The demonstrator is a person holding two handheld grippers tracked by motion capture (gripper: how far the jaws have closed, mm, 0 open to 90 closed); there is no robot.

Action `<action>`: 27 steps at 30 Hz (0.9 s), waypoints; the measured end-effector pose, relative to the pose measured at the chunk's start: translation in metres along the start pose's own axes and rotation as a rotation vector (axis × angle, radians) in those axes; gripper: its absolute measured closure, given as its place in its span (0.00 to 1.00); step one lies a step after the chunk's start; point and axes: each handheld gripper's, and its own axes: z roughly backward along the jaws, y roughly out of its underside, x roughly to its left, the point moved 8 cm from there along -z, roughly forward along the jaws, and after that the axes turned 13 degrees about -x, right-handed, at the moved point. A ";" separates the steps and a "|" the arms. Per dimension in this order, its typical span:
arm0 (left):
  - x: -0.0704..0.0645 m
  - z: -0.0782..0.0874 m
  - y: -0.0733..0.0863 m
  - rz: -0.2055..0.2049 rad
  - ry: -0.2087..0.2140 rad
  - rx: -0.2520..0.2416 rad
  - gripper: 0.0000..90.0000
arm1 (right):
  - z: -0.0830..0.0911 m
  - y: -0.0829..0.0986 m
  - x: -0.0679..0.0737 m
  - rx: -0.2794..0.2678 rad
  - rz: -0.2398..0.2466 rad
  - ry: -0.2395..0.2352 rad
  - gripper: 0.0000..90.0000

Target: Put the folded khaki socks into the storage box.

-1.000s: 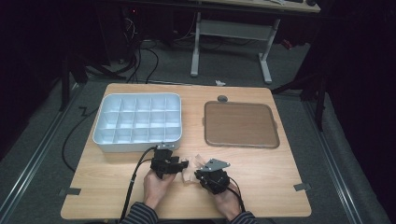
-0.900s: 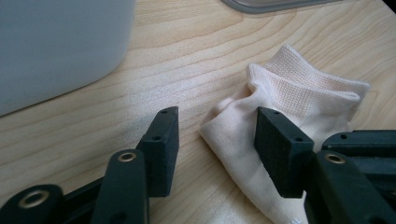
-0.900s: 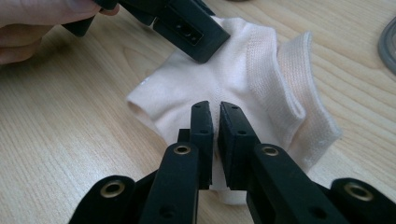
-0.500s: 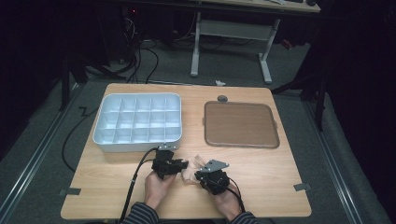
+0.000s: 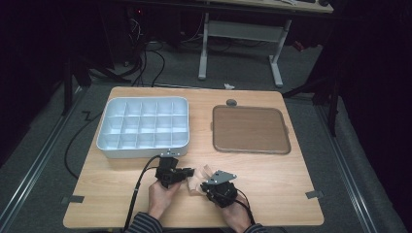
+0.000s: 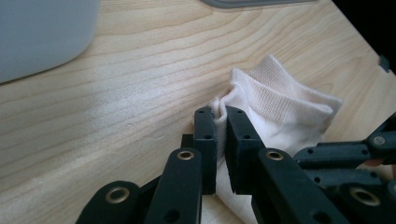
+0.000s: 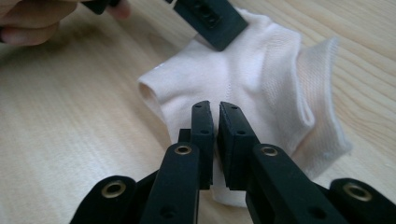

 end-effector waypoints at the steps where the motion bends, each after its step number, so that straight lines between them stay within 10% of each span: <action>1: 0.000 0.002 0.000 0.012 0.014 -0.006 0.94 | 0.000 0.000 0.006 0.002 0.013 -0.015 0.94; 8: -0.001 0.010 0.000 0.010 0.034 -0.008 0.94 | 0.000 -0.003 0.014 0.018 0.052 -0.039 0.93; 16: -0.001 0.012 0.000 -0.009 0.029 0.004 0.95 | 0.007 -0.029 -0.007 -0.065 -0.043 -0.004 0.94; 27: -0.007 0.016 -0.002 -0.035 0.035 0.005 0.95 | -0.017 -0.031 -0.017 -0.023 -0.071 0.024 0.98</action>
